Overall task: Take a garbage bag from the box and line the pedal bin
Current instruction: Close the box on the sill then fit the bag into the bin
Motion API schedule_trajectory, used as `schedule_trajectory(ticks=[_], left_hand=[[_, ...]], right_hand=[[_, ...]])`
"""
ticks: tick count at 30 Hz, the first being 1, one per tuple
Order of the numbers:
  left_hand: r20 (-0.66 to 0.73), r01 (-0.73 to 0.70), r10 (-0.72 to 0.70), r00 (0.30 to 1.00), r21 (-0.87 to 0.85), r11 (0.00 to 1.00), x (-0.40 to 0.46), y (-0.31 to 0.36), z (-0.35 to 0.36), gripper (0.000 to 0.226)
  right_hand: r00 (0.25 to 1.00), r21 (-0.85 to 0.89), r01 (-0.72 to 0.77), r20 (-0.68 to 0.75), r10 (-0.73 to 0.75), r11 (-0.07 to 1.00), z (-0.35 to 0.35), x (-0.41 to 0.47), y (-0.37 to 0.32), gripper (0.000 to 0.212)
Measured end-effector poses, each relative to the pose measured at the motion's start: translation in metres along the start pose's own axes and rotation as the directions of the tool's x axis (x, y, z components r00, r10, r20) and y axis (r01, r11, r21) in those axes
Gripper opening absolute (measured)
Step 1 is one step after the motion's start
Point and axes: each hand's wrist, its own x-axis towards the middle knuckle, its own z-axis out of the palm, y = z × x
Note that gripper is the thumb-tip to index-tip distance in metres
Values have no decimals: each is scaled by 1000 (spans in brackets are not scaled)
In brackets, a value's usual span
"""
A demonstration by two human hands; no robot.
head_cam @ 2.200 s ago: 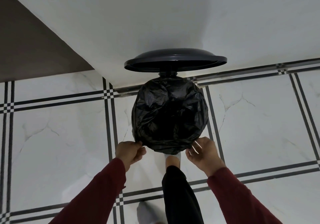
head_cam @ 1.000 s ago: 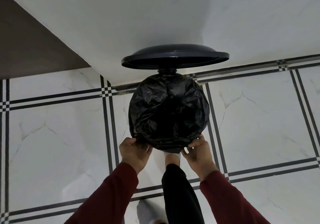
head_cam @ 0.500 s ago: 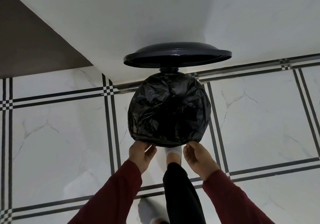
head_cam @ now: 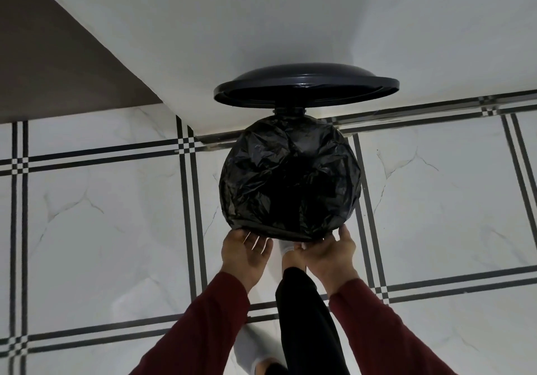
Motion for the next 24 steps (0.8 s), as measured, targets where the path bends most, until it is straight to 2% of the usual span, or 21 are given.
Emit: schedule_trajectory(ticks=[2,5,6,8,10,12,13,14,15,16,17,18,19,20,21,22,23,24], left_hand=[[35,10,-7,999,-75,997,-1,2,2,23],[103,3,15,995,-177,984,-6,4,4,46],[115,2,23,993,-211,977,-8,3,6,47],[111,-25,53,992,-240,971,-11,-1,6,31],[77,-60,76,994,-196,979,-11,-8,7,17],[-13,-80,79,997,-147,986,-6,-13,7,19],[-57,-92,86,995,-111,990,-3,-13,7,23],[-79,-90,85,993,-61,994,1,-12,6,27],[-93,-77,77,993,9,997,3,-8,6,29],[-115,-57,66,991,79,995,3,-4,6,32],[-164,-42,68,984,161,986,2,4,8,34],[-245,-42,100,964,230,972,2,10,11,35],[-359,-70,184,915,308,949,0,15,15,36],[-449,-131,309,838,384,914,-2,21,20,36],[-471,-280,474,744,424,861,-7,26,28,41],[-398,-457,624,672,440,773,-14,30,38,46],[-242,-615,797,554,526,588,-16,34,44,47],[1,-716,905,425,611,336,-17,35,51,44]], right_hand=[[1000,-27,7,-23,-7,1000,6,3,0,45],[998,-59,9,-56,-13,998,10,6,0,26],[997,-90,19,-67,-25,996,10,6,0,23],[995,-151,40,-89,-54,988,8,4,-1,23],[994,-235,51,-87,-73,971,5,-3,-3,25],[985,-331,62,-132,-111,942,4,-14,-6,26],[963,-429,107,-179,-201,897,1,-21,-5,27],[896,-563,191,-234,-377,804,-2,-27,-3,26],[754,-701,303,-239,-612,646,-2,-32,0,26],[585,-763,449,-141,-798,464,-1,-38,3,24],[468,-763,591,62,-881,260,6,-45,8,22],[384,-727,685,320,-866,35,15,-49,12,23],[339,-668,723,564,-753,-174,24,-48,15,24],[339,-620,697,728,-596,-361,36,-41,17,24],[361,-568,634,818,-448,-526,48,-30,16,27],[401,-514,547,854,-332,-660,63,-17,13,31],[488,-488,460,837,-248,-742,78,-4,11,36],[610,-479,361,770,-185,-800,93,10,10,40]])
